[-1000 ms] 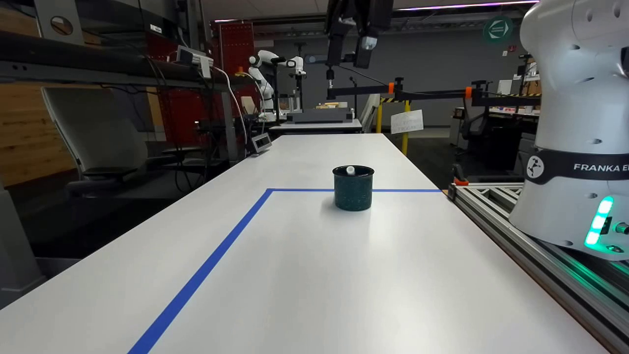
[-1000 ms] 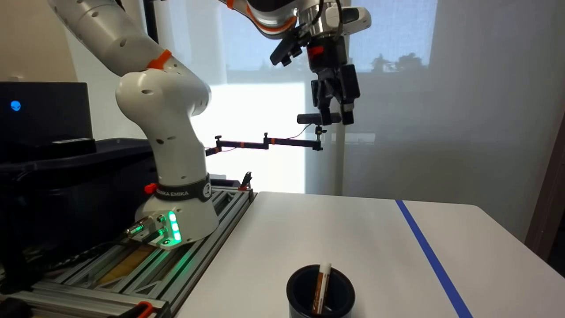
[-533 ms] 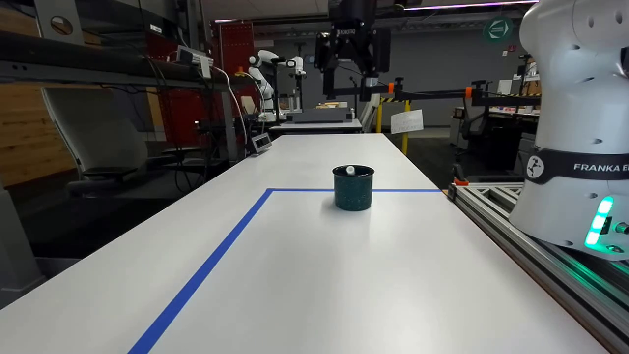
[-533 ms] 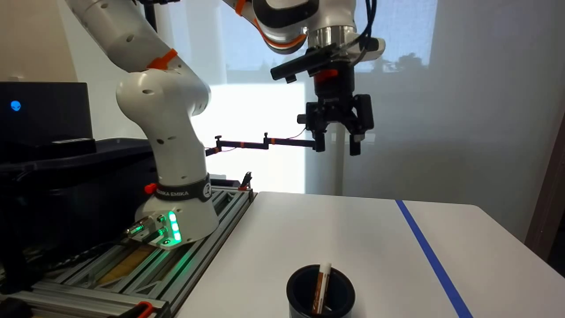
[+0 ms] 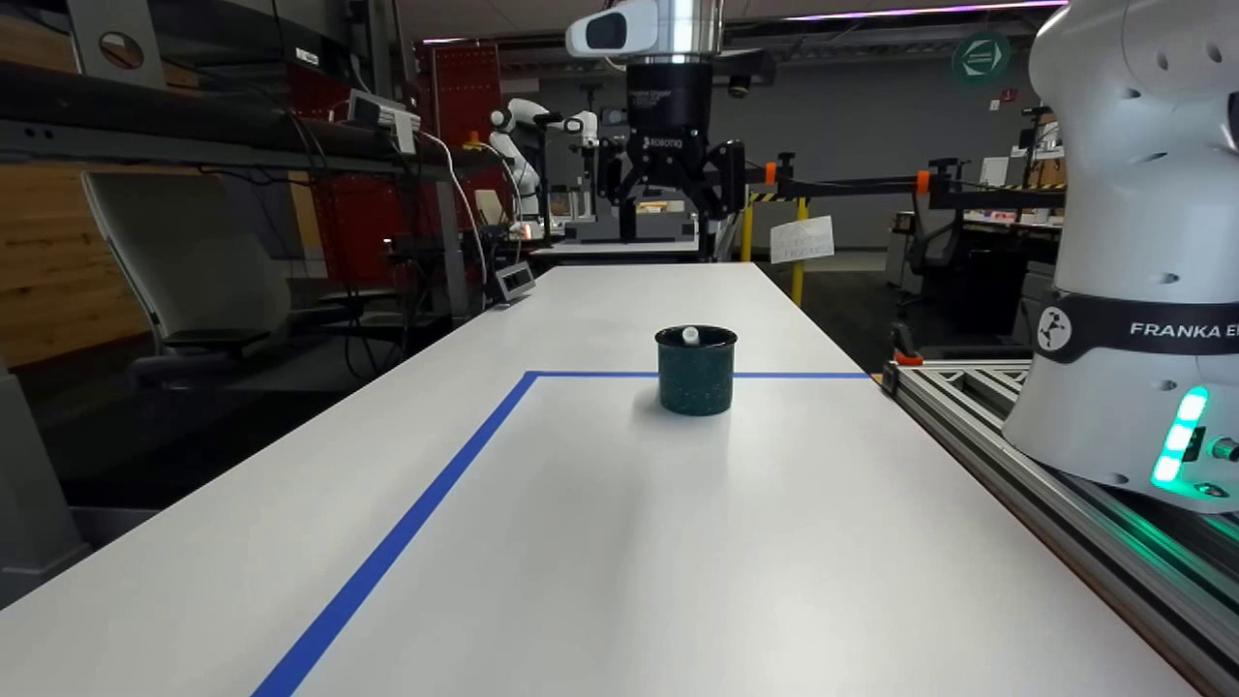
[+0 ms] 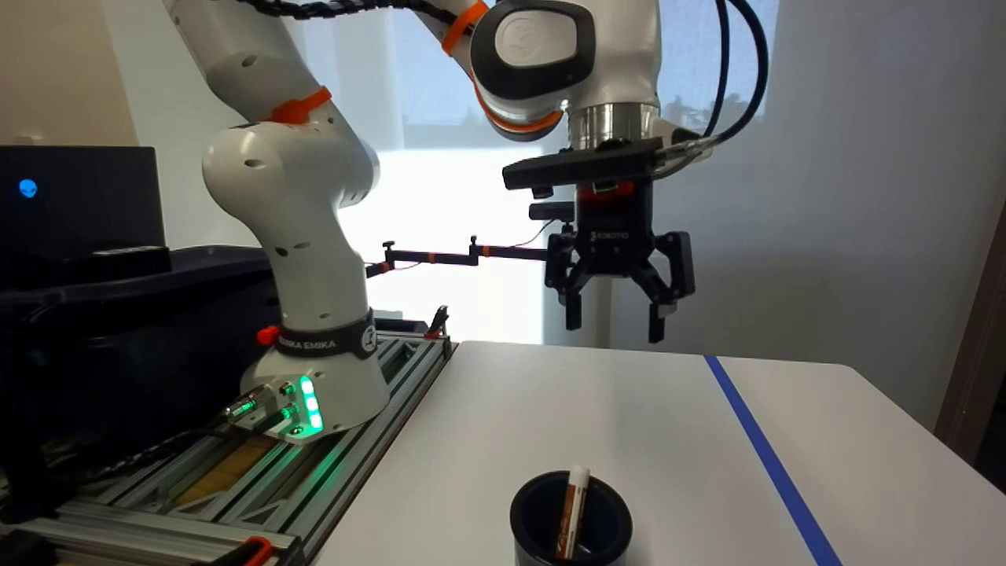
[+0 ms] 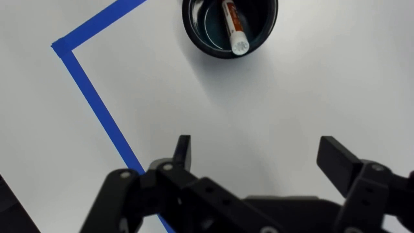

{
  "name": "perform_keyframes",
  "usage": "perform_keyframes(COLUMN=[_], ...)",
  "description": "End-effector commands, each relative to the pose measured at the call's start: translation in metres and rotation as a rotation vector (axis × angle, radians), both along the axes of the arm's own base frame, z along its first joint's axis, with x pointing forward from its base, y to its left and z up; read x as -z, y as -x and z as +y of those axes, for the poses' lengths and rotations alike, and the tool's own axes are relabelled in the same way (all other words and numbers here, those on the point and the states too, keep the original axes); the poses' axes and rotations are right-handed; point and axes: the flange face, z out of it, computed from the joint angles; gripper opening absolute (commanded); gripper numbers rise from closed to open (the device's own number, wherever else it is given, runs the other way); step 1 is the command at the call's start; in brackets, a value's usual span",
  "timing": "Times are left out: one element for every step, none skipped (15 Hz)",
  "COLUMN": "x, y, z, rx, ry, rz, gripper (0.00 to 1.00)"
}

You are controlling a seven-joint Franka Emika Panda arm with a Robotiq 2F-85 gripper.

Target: Take the marker out of the cup

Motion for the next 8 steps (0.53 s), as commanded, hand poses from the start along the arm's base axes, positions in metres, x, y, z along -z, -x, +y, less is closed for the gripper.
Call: perform_keyframes(x=[0.018,0.023,0.028,0.034,0.038,0.044,0.048,0.053], y=[-0.01,-0.011,-0.012,-0.013,-0.014,-0.014,-0.014,-0.014], z=[-0.015,-0.019,-0.021,-0.023,-0.025,-0.026,-0.027,-0.028], rx=[-0.052,-0.058,-0.062,-0.065,-0.07,-0.071,-0.075,-0.078], ry=[0.051,0.061,0.071,0.075,0.078,0.081,0.08,0.083], rz=[0.016,0.018,0.021,0.023,0.027,0.029,0.031,0.036], gripper=[1.0,1.0,1.0,1.0,1.0,1.0,1.0,1.0])
